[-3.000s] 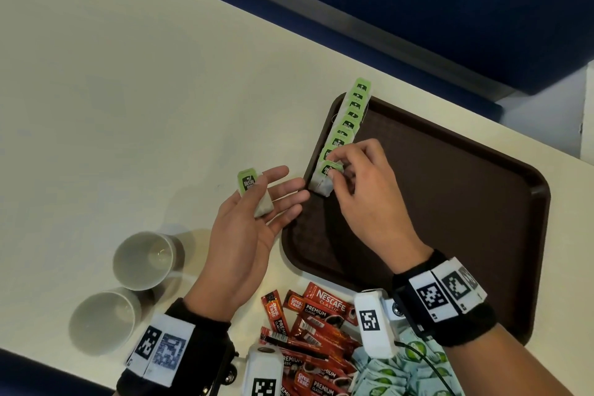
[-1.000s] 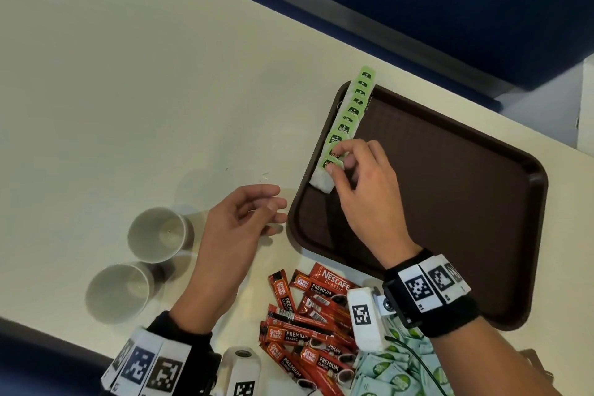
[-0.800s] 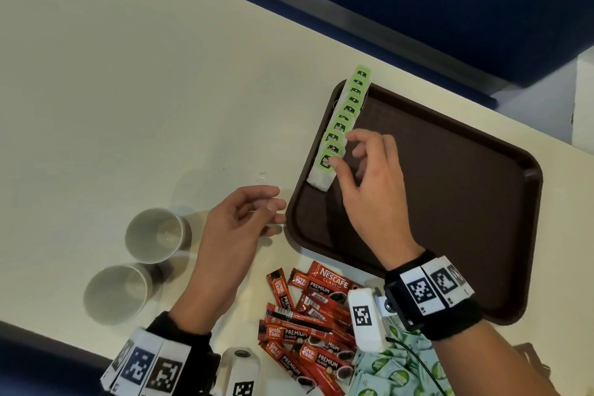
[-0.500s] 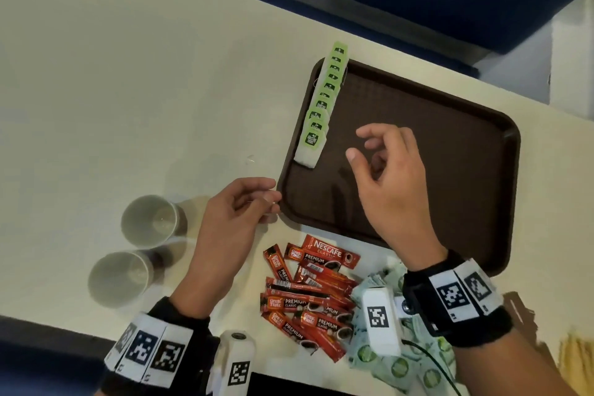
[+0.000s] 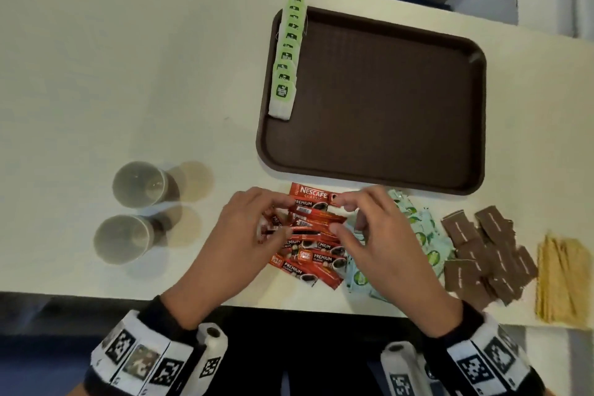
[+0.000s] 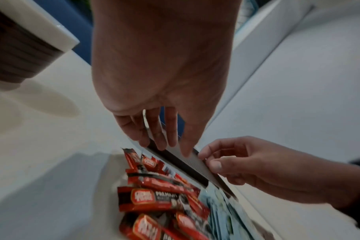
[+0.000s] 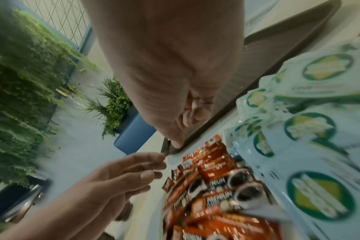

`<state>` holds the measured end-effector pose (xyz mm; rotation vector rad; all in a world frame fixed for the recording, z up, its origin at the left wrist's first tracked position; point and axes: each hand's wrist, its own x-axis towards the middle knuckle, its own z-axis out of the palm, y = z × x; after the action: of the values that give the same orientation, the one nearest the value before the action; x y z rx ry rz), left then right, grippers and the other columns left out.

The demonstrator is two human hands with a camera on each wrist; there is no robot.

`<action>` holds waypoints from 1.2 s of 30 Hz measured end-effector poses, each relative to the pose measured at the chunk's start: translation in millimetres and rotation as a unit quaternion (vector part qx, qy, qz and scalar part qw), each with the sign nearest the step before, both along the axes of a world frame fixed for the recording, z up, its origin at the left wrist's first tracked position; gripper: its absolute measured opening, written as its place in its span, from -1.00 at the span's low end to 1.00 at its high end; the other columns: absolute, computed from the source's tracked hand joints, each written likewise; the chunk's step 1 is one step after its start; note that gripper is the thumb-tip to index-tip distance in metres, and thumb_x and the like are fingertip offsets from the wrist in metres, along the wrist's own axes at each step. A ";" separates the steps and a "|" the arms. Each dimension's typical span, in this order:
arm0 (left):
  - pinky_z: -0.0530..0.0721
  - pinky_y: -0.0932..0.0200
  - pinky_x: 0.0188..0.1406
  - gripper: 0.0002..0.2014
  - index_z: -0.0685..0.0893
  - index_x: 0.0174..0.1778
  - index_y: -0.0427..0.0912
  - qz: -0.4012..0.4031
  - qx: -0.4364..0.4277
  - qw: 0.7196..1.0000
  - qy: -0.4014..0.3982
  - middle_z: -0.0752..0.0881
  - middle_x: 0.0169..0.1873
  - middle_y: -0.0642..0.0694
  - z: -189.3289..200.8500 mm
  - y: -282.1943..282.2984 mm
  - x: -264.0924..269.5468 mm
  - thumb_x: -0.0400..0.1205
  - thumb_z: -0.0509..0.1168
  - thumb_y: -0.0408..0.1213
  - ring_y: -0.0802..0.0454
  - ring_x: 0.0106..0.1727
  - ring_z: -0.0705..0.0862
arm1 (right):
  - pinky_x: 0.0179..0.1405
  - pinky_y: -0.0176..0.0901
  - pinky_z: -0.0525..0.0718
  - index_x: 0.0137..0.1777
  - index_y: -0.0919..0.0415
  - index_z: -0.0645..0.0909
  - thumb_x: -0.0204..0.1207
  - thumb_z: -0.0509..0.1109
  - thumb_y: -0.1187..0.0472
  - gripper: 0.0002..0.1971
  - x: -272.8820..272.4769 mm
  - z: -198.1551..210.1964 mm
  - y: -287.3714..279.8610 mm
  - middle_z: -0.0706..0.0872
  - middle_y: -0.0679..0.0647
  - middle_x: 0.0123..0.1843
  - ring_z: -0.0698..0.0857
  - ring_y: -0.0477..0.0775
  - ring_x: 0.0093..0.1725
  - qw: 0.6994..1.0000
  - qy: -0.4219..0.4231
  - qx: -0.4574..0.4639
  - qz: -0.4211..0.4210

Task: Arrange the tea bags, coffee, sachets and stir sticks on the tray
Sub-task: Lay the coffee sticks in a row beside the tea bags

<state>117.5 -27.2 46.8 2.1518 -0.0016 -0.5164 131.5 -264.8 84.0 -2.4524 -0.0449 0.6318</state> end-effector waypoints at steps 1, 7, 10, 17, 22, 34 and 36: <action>0.41 0.16 0.49 -0.53 0.64 0.51 0.23 -0.044 0.027 0.999 -0.017 0.61 0.39 0.32 -1.2 -1.9 -5.4 0.69 0.53 -0.08 0.26 0.46 0.47 | 0.10 -0.50 0.52 0.46 -0.15 0.56 0.72 0.49 0.01 -0.65 -7.7 -2.4 -0.1 0.39 -0.29 0.26 0.54 -0.35 0.03 1.000 0.011 -0.008 0.011; 0.51 -0.17 0.63 0.15 0.32 0.81 -0.02 -0.198 0.175 0.958 -0.110 0.41 0.64 -0.03 -14.8 -19.0 -40.0 0.36 0.68 0.29 -0.08 0.66 0.32 | 0.52 -0.19 0.62 0.73 0.01 0.39 0.66 0.58 0.01 -0.31 -43.3 -17.2 7.4 0.24 -0.22 0.44 0.56 -0.14 0.37 0.998 0.049 -0.027 0.039; 0.62 -0.24 0.56 0.33 0.34 0.81 -0.12 -0.222 0.220 0.942 -0.123 0.50 0.61 -0.14 -24.1 -26.7 -50.6 0.18 0.74 0.38 -0.24 0.64 0.48 | 0.61 -0.23 0.48 0.84 0.09 0.21 0.59 0.65 0.02 -0.07 -53.2 -22.8 13.9 0.14 -0.12 0.64 0.47 -0.03 0.60 0.996 0.044 -0.044 0.056; 0.76 -0.20 0.31 -0.06 0.54 0.71 -0.24 -0.160 0.232 0.946 -0.161 0.62 0.47 -0.26 -39.4 -34.0 -50.0 0.48 0.60 0.19 -0.29 0.43 0.63 | 0.71 -0.02 0.50 0.88 0.18 0.10 0.67 0.55 0.12 -0.10 -56.8 -33.5 34.4 0.19 0.08 0.76 0.37 0.11 0.74 0.993 0.026 -0.079 0.081; 0.78 -0.23 0.24 -0.27 0.53 0.69 -0.27 -0.147 0.210 0.951 -0.170 0.64 0.41 -0.28 -47.5 -27.3 -41.8 0.61 0.53 -0.09 -0.27 0.36 0.61 | 0.55 0.06 0.65 0.76 0.12 0.34 0.71 0.51 0.14 -0.33 -44.5 -37.9 41.8 0.37 0.08 0.60 0.55 0.14 0.55 0.993 0.023 -0.097 0.065; 0.67 -0.16 0.14 -0.49 0.44 0.65 -0.16 -0.133 0.137 0.969 -0.156 0.65 0.33 -0.19 -56.4 -20.0 -17.6 0.78 0.38 -0.30 -0.08 0.23 0.41 | 0.45 -0.02 0.60 0.66 0.19 0.43 0.79 0.42 0.12 -0.50 -20.1 -38.1 46.3 0.55 0.14 0.52 0.60 0.16 0.47 0.990 0.031 -0.123 0.056; 0.60 -0.13 0.24 -0.55 0.44 0.64 -0.16 -0.125 0.113 0.978 -0.127 0.63 0.38 -0.18 -53.8 -19.2 -13.7 0.82 0.35 -0.31 -0.05 0.27 0.41 | 0.39 -0.01 0.63 0.65 0.22 0.43 0.79 0.41 0.13 -0.51 -17.6 -37.8 47.3 0.59 0.17 0.49 0.64 0.19 0.43 0.989 0.034 -0.127 0.062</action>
<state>103.8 -46.5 -7.1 2.4430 -0.3760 -0.3956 113.9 -217.5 46.3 -2.6863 -0.0962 0.8187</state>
